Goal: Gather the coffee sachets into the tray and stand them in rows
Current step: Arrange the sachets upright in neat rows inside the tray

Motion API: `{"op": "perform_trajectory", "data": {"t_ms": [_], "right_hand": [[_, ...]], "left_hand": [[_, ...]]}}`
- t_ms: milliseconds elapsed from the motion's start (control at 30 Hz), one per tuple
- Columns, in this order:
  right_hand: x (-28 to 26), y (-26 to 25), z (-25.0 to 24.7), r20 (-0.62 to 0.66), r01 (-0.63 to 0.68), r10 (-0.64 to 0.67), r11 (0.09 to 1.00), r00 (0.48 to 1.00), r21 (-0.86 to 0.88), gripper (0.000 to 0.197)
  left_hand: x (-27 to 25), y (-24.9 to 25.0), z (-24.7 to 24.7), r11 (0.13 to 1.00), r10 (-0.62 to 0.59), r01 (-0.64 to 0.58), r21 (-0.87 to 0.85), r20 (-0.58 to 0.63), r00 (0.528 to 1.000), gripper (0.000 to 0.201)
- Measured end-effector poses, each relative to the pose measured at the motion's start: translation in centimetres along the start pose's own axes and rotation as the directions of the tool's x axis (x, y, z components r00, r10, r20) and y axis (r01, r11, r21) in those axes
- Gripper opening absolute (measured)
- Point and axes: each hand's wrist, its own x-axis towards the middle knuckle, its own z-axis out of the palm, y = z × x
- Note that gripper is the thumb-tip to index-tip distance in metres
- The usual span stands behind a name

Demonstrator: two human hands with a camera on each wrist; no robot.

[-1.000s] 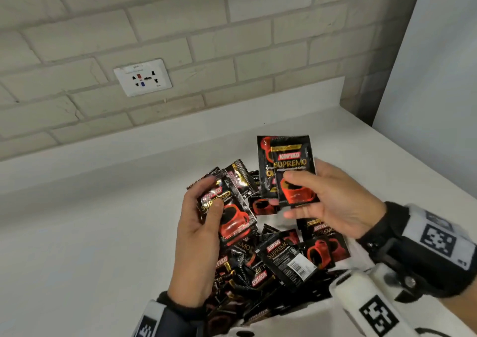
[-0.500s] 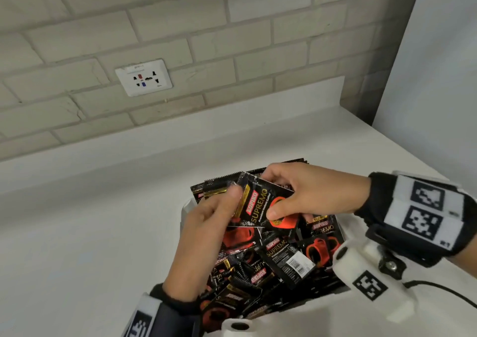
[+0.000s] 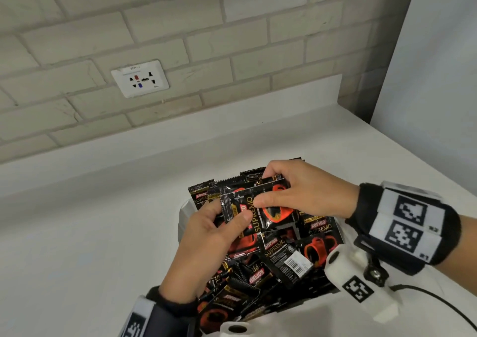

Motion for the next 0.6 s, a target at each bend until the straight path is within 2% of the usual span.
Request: {"op": "perform_trajectory", "data": {"t_ms": [100, 167, 233, 467, 600], "right_hand": [[-0.1, 0.4, 0.1, -0.02, -0.037, 0.043, 0.972, 0.999, 0.231, 0.025], [-0.2, 0.9, -0.1, -0.027, -0.072, 0.091, 0.908, 0.995, 0.413, 0.031], [-0.4, 1.4, -0.2, -0.029, -0.083, 0.115, 0.852, 0.993, 0.516, 0.033], [-0.9, 2.5, 0.0, -0.096, -0.053, 0.125, 0.835, 0.987, 0.548, 0.023], [-1.3, 2.4, 0.3, -0.055, -0.052, 0.091, 0.865, 0.994, 0.5, 0.032]], "left_hand": [[0.0, 0.0, 0.2, 1.0, 0.004, -0.005, -0.031, -0.033, 0.999, 0.024], [0.2, -0.2, 0.2, 0.998, 0.005, -0.009, -0.054, -0.073, 0.997, 0.024], [0.3, -0.3, 0.1, 0.998, 0.011, -0.018, -0.063, -0.111, 0.994, 0.025], [0.4, -0.5, 0.3, 0.994, -0.002, -0.016, -0.112, -0.157, 0.988, 0.028], [0.4, -0.5, 0.2, 0.99, -0.003, -0.026, -0.136, -0.208, 0.978, 0.022]]}}
